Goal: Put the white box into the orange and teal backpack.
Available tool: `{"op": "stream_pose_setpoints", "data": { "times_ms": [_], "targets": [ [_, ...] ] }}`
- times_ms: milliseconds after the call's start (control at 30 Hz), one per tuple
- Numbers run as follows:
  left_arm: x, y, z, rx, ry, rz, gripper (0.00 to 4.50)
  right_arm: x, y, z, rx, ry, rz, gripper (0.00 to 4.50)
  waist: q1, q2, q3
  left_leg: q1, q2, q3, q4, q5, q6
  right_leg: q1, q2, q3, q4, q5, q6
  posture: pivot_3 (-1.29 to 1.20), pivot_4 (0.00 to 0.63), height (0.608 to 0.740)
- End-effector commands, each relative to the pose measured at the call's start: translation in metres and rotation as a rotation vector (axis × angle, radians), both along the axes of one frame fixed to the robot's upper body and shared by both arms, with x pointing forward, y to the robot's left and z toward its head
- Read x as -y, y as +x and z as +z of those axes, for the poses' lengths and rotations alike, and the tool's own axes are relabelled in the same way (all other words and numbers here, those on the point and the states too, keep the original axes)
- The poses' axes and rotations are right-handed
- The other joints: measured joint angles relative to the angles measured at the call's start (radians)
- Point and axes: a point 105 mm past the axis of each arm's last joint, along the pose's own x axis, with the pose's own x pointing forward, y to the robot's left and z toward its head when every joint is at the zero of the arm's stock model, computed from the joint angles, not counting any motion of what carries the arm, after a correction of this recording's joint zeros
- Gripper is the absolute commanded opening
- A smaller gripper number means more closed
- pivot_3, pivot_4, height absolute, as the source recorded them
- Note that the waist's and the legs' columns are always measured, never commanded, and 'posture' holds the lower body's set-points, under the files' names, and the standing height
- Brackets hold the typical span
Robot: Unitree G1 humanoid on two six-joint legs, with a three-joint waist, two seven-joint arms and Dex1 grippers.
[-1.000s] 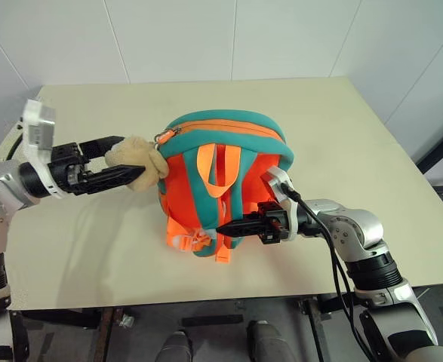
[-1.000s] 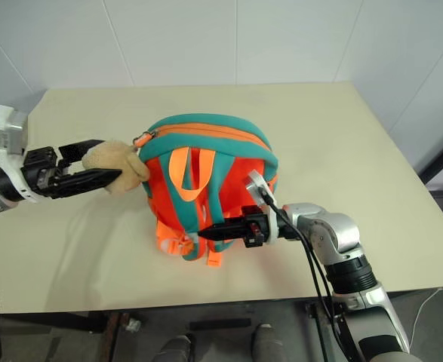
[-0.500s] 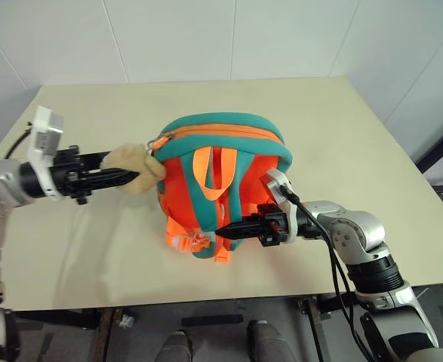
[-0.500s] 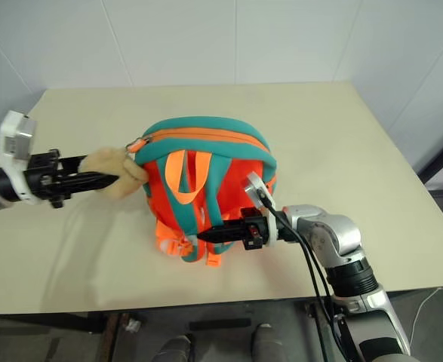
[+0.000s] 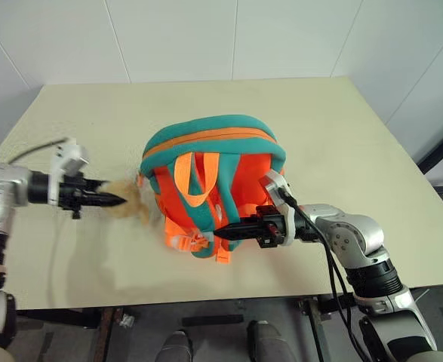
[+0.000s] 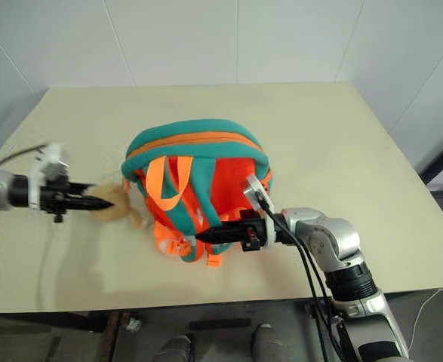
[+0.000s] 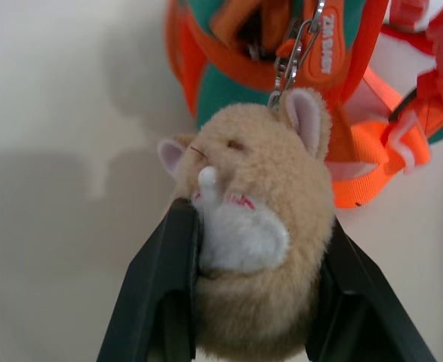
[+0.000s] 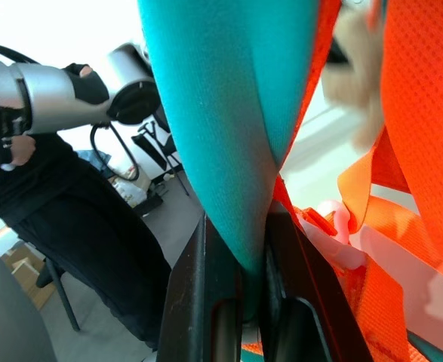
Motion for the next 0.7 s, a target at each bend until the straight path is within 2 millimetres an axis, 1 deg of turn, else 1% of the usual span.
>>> {"op": "stream_pose_setpoints", "data": {
  "times_ms": [33, 133, 200, 267, 300, 400, 433, 500, 567, 633, 700],
  "targets": [
    [0.012, 0.009, -0.015, 0.029, 0.071, -0.03, 1.45, 0.003, -0.003, 0.012, 0.037, 0.043, 0.0, 0.0, 0.002, 0.0, 0.0, 0.0, 0.0, 0.0, 0.0, 0.0, 0.0, 0.0, 0.0, 0.0, 0.0, 0.0, 0.0, 0.0, 0.15, 0.74],
    [0.032, 0.012, -0.031, 0.059, 0.091, -0.094, 1.45, 0.003, -0.002, 0.014, 0.035, 0.054, -0.016, 0.0, 0.005, 0.0, 0.0, 0.0, 0.0, 0.0, 0.0, 0.0, 0.0, 0.0, 0.0, 0.0, 0.0, 0.0, 0.0, 0.0, 0.15, 0.74],
    [0.037, 0.011, -0.035, 0.072, 0.095, -0.117, 1.45, 0.003, -0.002, 0.014, 0.036, 0.058, -0.023, 0.0, 0.006, 0.0, 0.0, 0.001, -0.001, 0.0, 0.001, 0.0, 0.0, 0.001, -0.001, 0.0, 0.0, 0.0, 0.0, 0.0, 0.15, 0.74],
    [0.038, 0.01, -0.035, 0.103, 0.093, -0.121, 1.45, 0.004, -0.001, 0.015, 0.043, 0.06, -0.04, 0.0, 0.007, 0.0, 0.0, 0.001, -0.001, 0.0, 0.001, 0.0, 0.0, 0.001, -0.001, 0.0, 0.0, 0.0, 0.001, 0.0, 0.15, 0.74],
    [0.036, 0.011, -0.031, 0.138, 0.093, -0.119, 1.45, 0.005, 0.0, 0.016, 0.055, 0.06, -0.056, 0.0, 0.008, 0.0, 0.0, 0.001, -0.001, 0.0, 0.001, 0.0, 0.0, 0.001, -0.001, 0.0, 0.0, 0.0, 0.001, 0.0, 0.15, 0.74],
    [0.027, 0.012, -0.015, 0.224, 0.095, -0.079, 1.45, 0.012, 0.003, 0.021, 0.091, 0.061, -0.102, 0.0, 0.014, 0.0, 0.0, 0.001, -0.001, 0.0, 0.001, 0.0, 0.0, 0.001, -0.001, 0.0, 0.0, 0.0, 0.001, 0.0, 0.15, 0.74],
    [0.023, 0.011, -0.007, 0.25, 0.095, -0.066, 1.45, 0.015, 0.003, 0.023, 0.109, 0.057, -0.115, 0.0, 0.017, 0.0, 0.0, 0.001, -0.001, 0.0, 0.001, 0.0, 0.0, 0.001, -0.001, 0.0, 0.0, 0.0, 0.001, 0.0, 0.15, 0.74],
    [0.014, 0.014, 0.018, 0.352, 0.054, -0.01, 1.45, 0.022, 0.002, 0.027, 0.128, 0.056, -0.136, 0.0, 0.021, 0.0, 0.0, 0.0, -0.001, -0.001, 0.001, 0.0, 0.0, 0.001, -0.001, 0.0, 0.0, 0.0, 0.001, 0.0, 0.15, 0.74],
    [0.007, 0.016, 0.041, 0.415, -0.01, 0.05, 1.45, 0.027, 0.002, 0.028, 0.128, 0.054, -0.149, 0.0, 0.024, 0.0, 0.0, 0.0, -0.001, -0.001, 0.001, 0.0, 0.0, 0.0, -0.001, 0.0, 0.0, 0.0, 0.001, 0.0, 0.15, 0.74],
    [0.0, 0.016, 0.056, 0.442, -0.035, 0.08, 1.45, 0.029, 0.002, 0.027, 0.125, 0.048, -0.155, 0.0, 0.024, 0.0, 0.0, 0.0, -0.001, -0.001, 0.001, 0.0, 0.0, 0.0, -0.001, 0.0, -0.001, 0.0, 0.001, 0.0, 0.15, 0.74],
    [-0.004, 0.016, 0.066, 0.461, -0.053, 0.101, 1.45, 0.029, 0.001, 0.026, 0.119, 0.045, -0.148, 0.0, 0.024, 0.0, 0.0, 0.0, -0.001, -0.001, 0.001, 0.0, 0.0, 0.0, 0.0, 0.0, -0.001, 0.0, 0.001, 0.0, 0.15, 0.74]
  ]
}}
